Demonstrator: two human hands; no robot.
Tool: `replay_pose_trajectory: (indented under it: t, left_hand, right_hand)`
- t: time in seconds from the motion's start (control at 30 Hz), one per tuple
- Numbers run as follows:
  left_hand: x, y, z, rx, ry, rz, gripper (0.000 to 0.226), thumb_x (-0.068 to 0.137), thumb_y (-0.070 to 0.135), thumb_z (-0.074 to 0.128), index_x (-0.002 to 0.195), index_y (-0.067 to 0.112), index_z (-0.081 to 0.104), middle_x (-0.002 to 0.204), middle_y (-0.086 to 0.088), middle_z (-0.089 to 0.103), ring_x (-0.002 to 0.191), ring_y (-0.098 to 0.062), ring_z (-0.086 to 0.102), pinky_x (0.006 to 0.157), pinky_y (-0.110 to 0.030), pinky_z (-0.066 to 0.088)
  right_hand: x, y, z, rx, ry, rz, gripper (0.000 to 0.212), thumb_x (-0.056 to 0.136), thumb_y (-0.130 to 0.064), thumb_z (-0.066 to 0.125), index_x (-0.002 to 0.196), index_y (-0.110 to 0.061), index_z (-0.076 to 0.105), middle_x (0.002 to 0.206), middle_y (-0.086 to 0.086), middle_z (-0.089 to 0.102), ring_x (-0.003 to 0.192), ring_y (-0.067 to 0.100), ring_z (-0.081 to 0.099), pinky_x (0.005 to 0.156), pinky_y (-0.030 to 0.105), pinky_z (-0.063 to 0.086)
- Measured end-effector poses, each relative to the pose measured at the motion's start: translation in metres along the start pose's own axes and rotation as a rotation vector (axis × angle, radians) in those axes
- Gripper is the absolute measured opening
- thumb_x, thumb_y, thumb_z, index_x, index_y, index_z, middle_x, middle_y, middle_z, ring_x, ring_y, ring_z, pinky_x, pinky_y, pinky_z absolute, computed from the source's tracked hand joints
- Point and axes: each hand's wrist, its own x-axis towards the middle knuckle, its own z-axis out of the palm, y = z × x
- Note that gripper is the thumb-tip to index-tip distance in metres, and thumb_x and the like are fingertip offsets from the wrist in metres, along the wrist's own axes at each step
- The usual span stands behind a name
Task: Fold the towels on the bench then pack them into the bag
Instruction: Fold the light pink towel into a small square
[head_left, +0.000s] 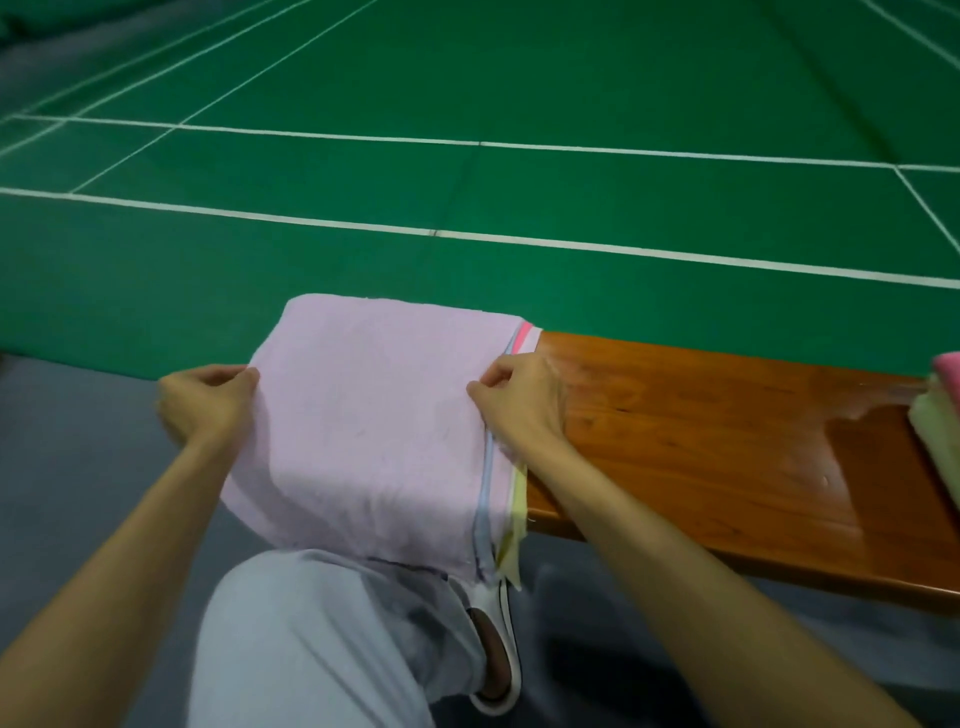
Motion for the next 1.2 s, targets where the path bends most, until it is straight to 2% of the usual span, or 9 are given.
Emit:
replay_pose_trajectory:
  t: [0.23,0.3,0.57,0.73,0.8,0.87,0.93,1.03,1.2]
  left_hand:
    - [-0.037,0.042,0.003,0.037,0.12,0.35,0.019,0.09,0.029,0.069,0.099,0.016,0.08,0.1,-0.006,0.077,0.09,-0.027,0.071,0.085,-0.037,0.055]
    - [-0.055,0.058,0.013,-0.025,0.033,0.412,0.012,0.092,0.026,0.068,0.093,0.016,0.075,0.091,-0.003,0.076,0.084,-0.023,0.071,0.082,-0.037,0.057]
    - [-0.159,0.096,0.084,-0.128,-0.38,0.69,0.006,0.098,0.018,0.062,0.092,0.019,0.062,0.095,0.005,0.07,0.098,-0.017,0.066,0.083,-0.042,0.056]
    - [-0.23,0.108,0.131,-0.11,-0.532,0.763,0.003,0.097,0.025,0.056,0.095,0.024,0.054,0.1,0.002,0.066,0.1,-0.032,0.064,0.076,-0.04,0.048]
    - [-0.254,0.107,0.148,0.061,-0.604,0.816,0.023,0.1,0.037,0.052,0.115,0.019,0.055,0.12,-0.006,0.063,0.119,-0.037,0.057,0.09,-0.04,0.045]
    - [-0.272,0.103,0.161,0.4,-0.685,0.881,0.068,0.103,0.058,0.035,0.155,0.014,0.032,0.163,-0.013,0.032,0.152,-0.037,0.026,0.124,-0.048,0.021]
    - [-0.284,0.099,0.168,0.58,-0.681,1.002,0.083,0.1,0.071,0.015,0.165,0.023,-0.001,0.172,-0.009,-0.007,0.158,-0.034,-0.01,0.126,-0.051,-0.01]
    - [-0.29,0.1,0.174,0.634,-0.674,1.11,0.081,0.095,0.076,0.001,0.163,0.033,-0.01,0.169,-0.004,-0.021,0.155,-0.03,-0.025,0.125,-0.053,-0.014]
    - [-0.261,0.096,0.171,0.666,-0.672,1.028,0.093,0.09,0.085,0.005,0.165,0.03,-0.003,0.17,-0.004,-0.017,0.156,-0.025,-0.021,0.126,-0.054,-0.008]
  right_hand:
    - [-0.005,-0.007,-0.044,0.571,-0.239,0.174,0.023,0.109,-0.025,0.041,0.096,-0.012,0.054,0.088,0.006,0.056,0.081,0.019,0.054,0.07,0.038,0.054]
    - [0.003,0.009,-0.057,0.723,-0.147,0.24,0.02,0.109,-0.022,0.038,0.099,-0.011,0.052,0.085,0.006,0.055,0.075,0.02,0.052,0.054,0.028,0.048]
    - [0.016,0.091,-0.186,0.85,0.319,0.366,0.036,0.098,-0.001,0.046,0.067,-0.017,0.04,0.061,-0.002,0.044,0.055,0.012,0.039,0.05,0.025,0.032]
    - [0.012,0.149,-0.242,0.488,0.489,0.384,0.025,0.101,-0.015,0.044,0.077,-0.015,0.05,0.071,0.0,0.051,0.066,0.017,0.047,0.055,0.024,0.038]
    - [0.003,0.167,-0.255,0.244,0.534,0.34,0.019,0.098,-0.02,0.046,0.08,-0.012,0.051,0.07,0.004,0.05,0.072,0.021,0.047,0.059,0.031,0.037]
    - [-0.008,0.18,-0.262,-0.057,0.514,0.29,0.014,0.095,-0.021,0.055,0.092,-0.008,0.051,0.085,0.014,0.059,0.08,0.031,0.056,0.072,0.041,0.044]
    - [-0.019,0.19,-0.257,-0.413,0.449,0.202,0.041,0.094,-0.03,0.062,0.12,-0.001,0.048,0.118,0.025,0.059,0.109,0.041,0.057,0.092,0.049,0.047]
    - [-0.027,0.191,-0.235,-0.71,0.095,-0.055,0.075,0.101,-0.06,0.04,0.16,-0.019,0.017,0.17,0.012,0.01,0.157,0.034,0.008,0.126,0.053,0.014]
    - [-0.018,0.219,-0.235,-0.791,-0.152,-0.137,0.075,0.099,-0.074,0.007,0.162,-0.036,-0.006,0.169,-0.003,-0.019,0.155,0.025,-0.022,0.125,0.055,-0.007]
